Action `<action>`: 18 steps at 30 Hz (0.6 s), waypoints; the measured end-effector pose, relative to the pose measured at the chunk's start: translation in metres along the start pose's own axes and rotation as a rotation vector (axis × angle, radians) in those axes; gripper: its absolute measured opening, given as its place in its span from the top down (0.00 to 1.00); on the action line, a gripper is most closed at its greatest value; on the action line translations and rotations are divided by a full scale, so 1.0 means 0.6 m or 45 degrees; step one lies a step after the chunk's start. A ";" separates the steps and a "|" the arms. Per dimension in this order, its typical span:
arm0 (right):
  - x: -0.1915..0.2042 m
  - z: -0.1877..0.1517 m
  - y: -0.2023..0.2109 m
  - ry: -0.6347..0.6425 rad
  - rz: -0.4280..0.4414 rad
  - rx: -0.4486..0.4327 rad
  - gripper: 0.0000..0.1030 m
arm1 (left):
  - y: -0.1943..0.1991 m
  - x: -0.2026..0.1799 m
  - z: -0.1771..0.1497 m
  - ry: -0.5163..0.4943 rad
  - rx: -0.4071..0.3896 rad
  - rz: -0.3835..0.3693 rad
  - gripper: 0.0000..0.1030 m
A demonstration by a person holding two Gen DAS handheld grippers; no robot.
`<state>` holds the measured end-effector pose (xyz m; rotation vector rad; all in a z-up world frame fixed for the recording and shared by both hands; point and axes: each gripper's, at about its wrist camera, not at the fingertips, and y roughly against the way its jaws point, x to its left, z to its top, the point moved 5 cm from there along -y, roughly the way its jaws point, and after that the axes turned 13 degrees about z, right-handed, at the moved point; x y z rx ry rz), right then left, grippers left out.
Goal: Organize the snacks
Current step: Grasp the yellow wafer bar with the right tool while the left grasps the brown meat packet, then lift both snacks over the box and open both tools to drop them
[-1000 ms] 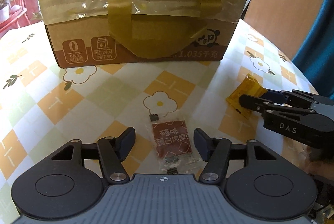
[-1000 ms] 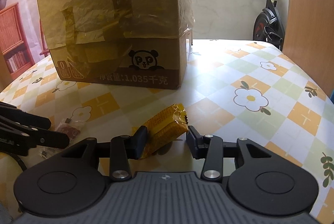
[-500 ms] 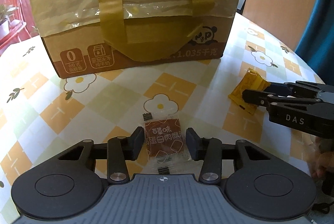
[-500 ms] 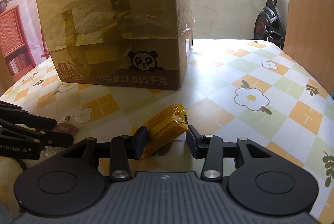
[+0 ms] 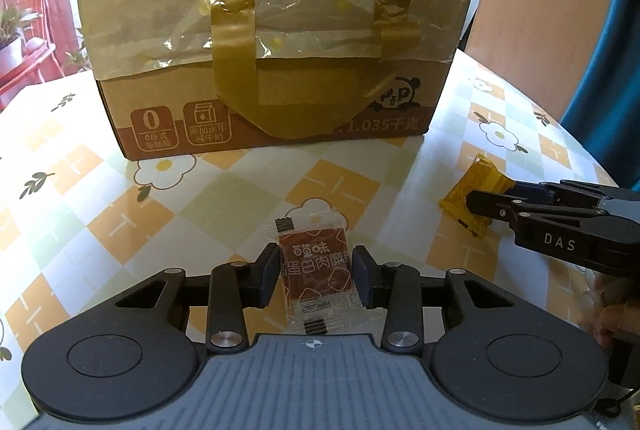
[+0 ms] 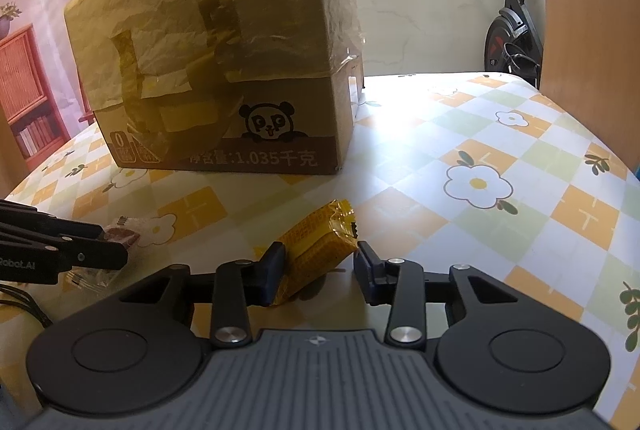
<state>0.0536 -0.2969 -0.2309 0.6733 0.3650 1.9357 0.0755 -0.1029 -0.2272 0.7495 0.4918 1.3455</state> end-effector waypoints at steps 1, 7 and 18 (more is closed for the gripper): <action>0.001 0.000 0.000 0.000 -0.002 -0.001 0.62 | 0.001 0.001 0.000 0.003 -0.003 0.001 0.60; 0.006 -0.001 0.006 0.012 0.014 -0.025 0.75 | 0.008 0.013 0.003 0.030 -0.032 -0.001 0.60; 0.013 0.003 0.020 0.033 0.008 -0.056 0.76 | 0.036 0.042 0.016 0.082 -0.131 0.002 0.60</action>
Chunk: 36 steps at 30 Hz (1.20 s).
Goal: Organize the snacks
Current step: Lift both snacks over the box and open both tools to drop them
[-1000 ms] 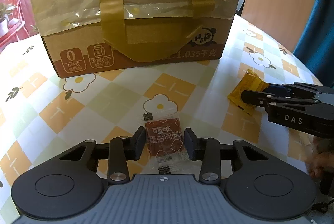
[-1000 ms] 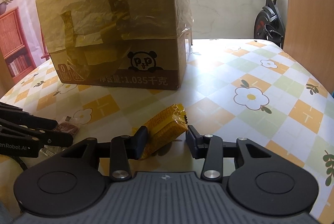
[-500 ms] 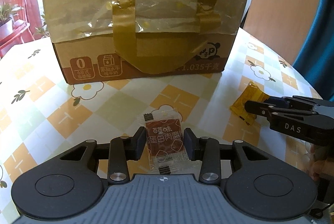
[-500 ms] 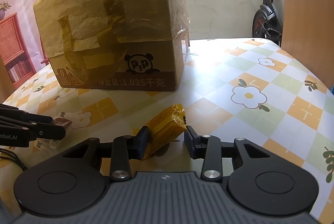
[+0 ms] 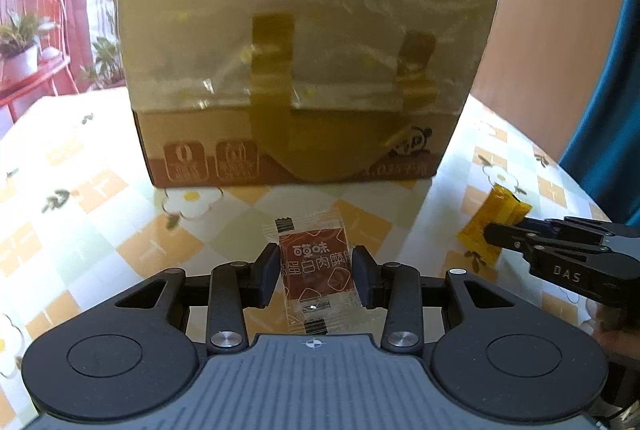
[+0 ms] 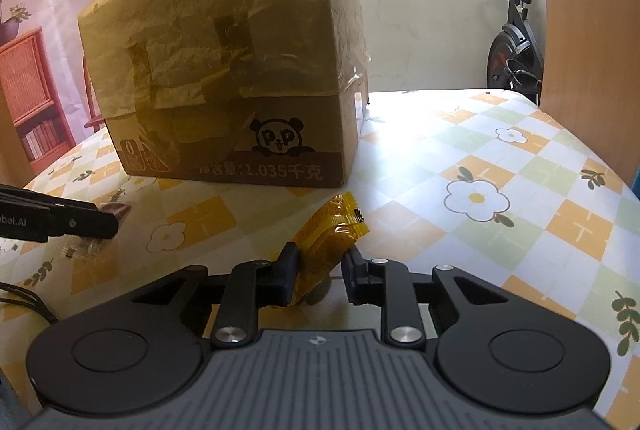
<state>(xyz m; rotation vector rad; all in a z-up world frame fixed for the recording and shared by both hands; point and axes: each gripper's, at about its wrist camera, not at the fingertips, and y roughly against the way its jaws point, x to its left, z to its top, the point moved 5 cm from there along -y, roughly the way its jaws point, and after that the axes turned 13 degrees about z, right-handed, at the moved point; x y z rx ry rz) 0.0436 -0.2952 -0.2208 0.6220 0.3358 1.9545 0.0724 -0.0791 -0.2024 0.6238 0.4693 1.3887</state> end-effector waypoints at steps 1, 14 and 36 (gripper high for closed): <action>0.000 0.002 0.003 -0.002 -0.003 -0.003 0.76 | 0.004 0.004 0.005 0.004 -0.018 0.001 0.60; 0.057 0.159 0.075 0.078 0.081 -0.277 0.75 | 0.124 0.049 0.181 0.006 -0.402 -0.044 0.60; 0.122 0.412 -0.099 0.184 0.162 -0.211 0.75 | 0.033 0.101 0.380 0.022 -0.311 0.012 0.57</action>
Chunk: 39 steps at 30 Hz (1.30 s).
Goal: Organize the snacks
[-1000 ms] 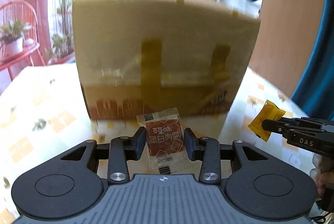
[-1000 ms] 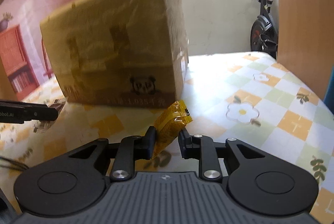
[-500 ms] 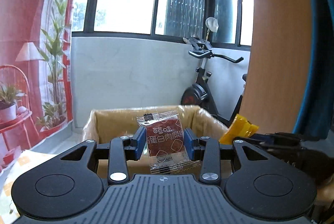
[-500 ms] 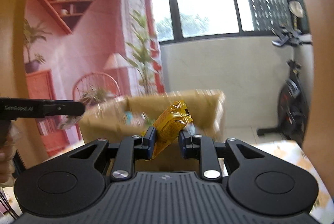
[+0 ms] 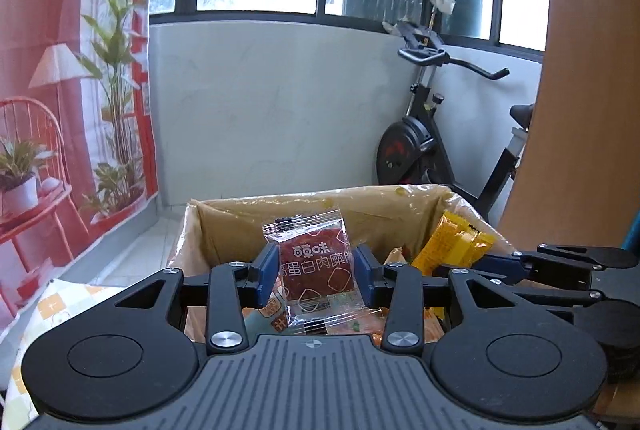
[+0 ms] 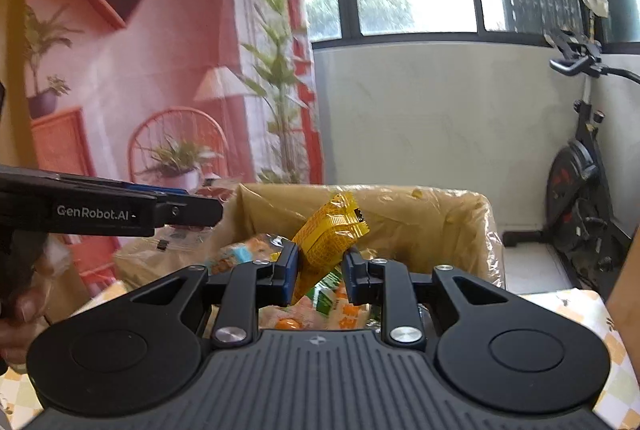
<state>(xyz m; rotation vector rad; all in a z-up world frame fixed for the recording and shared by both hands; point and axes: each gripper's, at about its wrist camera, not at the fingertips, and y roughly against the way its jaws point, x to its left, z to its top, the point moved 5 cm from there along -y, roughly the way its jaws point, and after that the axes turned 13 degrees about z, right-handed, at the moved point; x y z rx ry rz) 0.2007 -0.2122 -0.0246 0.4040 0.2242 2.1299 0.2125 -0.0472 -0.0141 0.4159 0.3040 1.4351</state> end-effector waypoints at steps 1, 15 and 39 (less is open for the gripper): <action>-0.002 0.001 -0.008 0.000 -0.016 0.021 0.76 | -0.002 0.003 0.000 0.008 0.005 -0.001 0.54; -0.001 0.011 0.026 0.031 -0.186 0.068 0.23 | 0.056 0.033 0.032 -0.031 -0.091 0.051 0.07; 0.125 0.096 0.251 -0.099 -0.357 -0.178 0.00 | 0.306 0.059 0.083 0.020 -0.327 0.225 0.07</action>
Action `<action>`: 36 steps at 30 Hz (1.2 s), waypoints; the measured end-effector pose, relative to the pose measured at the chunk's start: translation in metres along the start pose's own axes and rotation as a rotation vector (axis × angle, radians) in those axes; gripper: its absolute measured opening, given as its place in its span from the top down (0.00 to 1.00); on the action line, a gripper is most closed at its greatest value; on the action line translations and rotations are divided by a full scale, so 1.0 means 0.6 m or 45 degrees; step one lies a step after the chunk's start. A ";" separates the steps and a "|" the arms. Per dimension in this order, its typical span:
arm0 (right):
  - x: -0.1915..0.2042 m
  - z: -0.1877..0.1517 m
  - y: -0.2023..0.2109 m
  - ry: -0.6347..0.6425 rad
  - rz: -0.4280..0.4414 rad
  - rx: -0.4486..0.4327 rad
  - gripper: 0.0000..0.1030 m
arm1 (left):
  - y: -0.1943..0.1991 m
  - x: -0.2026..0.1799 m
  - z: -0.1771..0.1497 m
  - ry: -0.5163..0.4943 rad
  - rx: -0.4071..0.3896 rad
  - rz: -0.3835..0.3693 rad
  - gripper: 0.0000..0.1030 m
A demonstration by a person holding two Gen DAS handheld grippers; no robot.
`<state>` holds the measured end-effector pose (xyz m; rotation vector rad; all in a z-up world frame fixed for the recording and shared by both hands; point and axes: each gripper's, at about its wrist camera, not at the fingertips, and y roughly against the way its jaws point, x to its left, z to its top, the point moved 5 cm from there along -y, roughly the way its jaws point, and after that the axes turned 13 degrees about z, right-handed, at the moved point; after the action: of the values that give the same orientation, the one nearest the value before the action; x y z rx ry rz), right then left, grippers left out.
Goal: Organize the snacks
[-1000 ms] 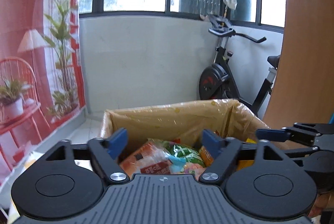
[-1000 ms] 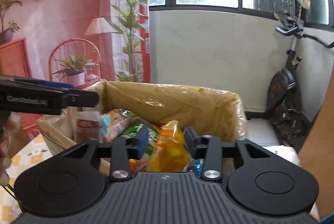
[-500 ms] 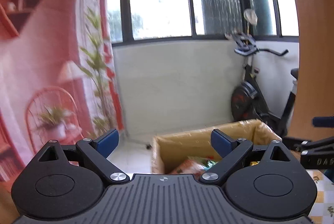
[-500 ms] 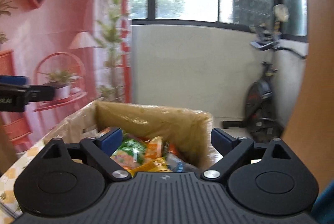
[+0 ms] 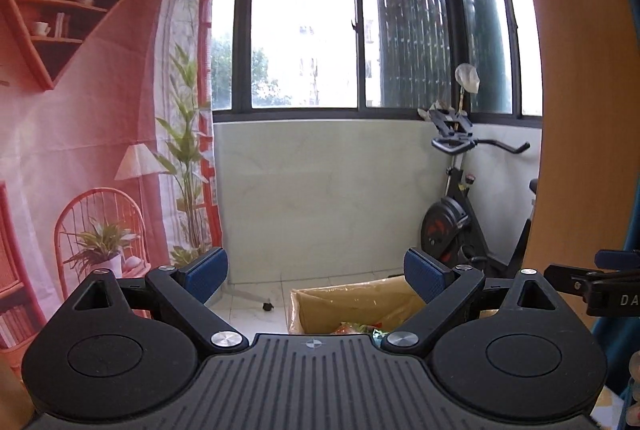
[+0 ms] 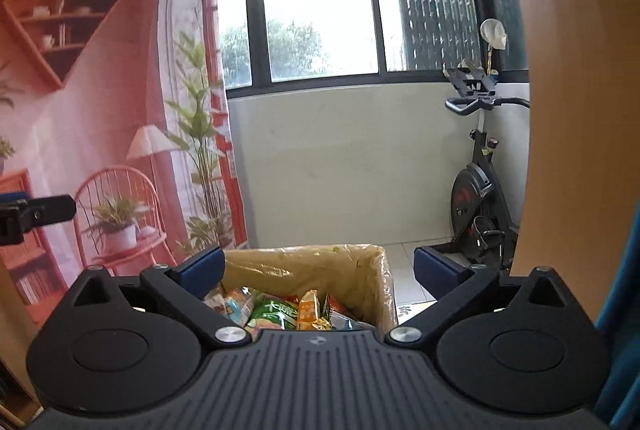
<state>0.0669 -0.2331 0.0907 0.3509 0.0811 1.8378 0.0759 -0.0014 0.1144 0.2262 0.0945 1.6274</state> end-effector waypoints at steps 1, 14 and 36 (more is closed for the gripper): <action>0.001 0.002 0.010 -0.005 0.002 -0.006 0.00 | 0.005 0.001 -0.002 0.007 0.003 0.000 0.07; 0.003 0.010 0.054 -0.013 -0.017 -0.026 0.00 | 0.016 0.016 -0.025 0.046 0.077 0.012 0.07; 0.003 0.008 0.048 -0.030 -0.011 -0.003 0.00 | 0.008 0.019 -0.036 0.076 0.134 0.020 0.07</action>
<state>0.0413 -0.2402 0.1021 0.3694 0.0640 1.8248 0.0664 0.0111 0.0953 0.2601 0.2249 1.6468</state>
